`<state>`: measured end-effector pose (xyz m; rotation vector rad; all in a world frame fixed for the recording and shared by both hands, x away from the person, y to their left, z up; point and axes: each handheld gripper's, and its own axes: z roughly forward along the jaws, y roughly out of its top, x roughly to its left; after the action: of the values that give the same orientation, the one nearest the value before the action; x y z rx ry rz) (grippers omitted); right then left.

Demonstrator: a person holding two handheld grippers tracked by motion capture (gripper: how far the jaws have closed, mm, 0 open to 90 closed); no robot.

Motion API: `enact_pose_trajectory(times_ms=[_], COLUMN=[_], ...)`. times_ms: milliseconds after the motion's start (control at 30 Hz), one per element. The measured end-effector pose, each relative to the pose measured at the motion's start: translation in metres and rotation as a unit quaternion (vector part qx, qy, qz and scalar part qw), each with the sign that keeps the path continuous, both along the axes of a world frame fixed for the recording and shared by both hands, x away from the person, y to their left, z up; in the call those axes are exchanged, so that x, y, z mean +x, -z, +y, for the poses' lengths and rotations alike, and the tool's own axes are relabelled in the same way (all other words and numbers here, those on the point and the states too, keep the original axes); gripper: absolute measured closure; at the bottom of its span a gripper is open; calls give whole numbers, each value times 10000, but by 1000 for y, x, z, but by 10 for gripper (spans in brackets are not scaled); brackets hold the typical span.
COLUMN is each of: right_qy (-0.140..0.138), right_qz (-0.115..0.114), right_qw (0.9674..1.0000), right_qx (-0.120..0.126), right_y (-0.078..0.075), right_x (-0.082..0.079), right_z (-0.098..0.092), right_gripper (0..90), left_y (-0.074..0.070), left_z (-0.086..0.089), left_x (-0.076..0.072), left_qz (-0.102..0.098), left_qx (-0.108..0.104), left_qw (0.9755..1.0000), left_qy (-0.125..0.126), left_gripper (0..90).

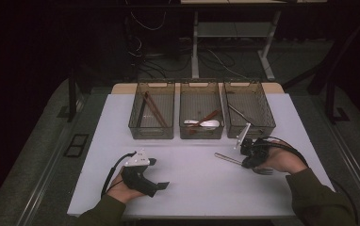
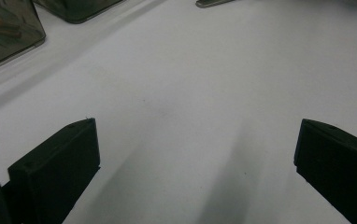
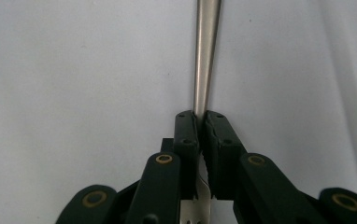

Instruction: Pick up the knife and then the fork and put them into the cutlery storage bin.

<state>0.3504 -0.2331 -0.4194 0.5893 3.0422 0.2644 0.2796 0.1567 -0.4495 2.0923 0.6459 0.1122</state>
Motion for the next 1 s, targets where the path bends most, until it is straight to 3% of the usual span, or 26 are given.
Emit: enact_pose_trajectory(times_ms=[200, 467, 633, 1000], right_qy=[-3, 30, 130, 386], right_qz=[42, 140, 67, -120], right_qw=[10000, 9996, 9993, 9948], right_qx=[17, 236, 351, 938], right_y=[0, 0, -1, -7], right_x=[1, 3, 6, 11], right_z=[-1, -6, -9, -22], right_gripper=[844, 845, 845, 844], left_y=[0, 0, 0, 0], left_z=[0, 0, 0, 0], left_x=[0, 0, 0, 0], left_qz=[-6, -5, -5, 1], left_qx=[4, 2, -14, -13], left_qw=[10000, 10000, 10000, 10000], left_qy=[7, 21, 22, 27], left_gripper=[0, 0, 0, 0])
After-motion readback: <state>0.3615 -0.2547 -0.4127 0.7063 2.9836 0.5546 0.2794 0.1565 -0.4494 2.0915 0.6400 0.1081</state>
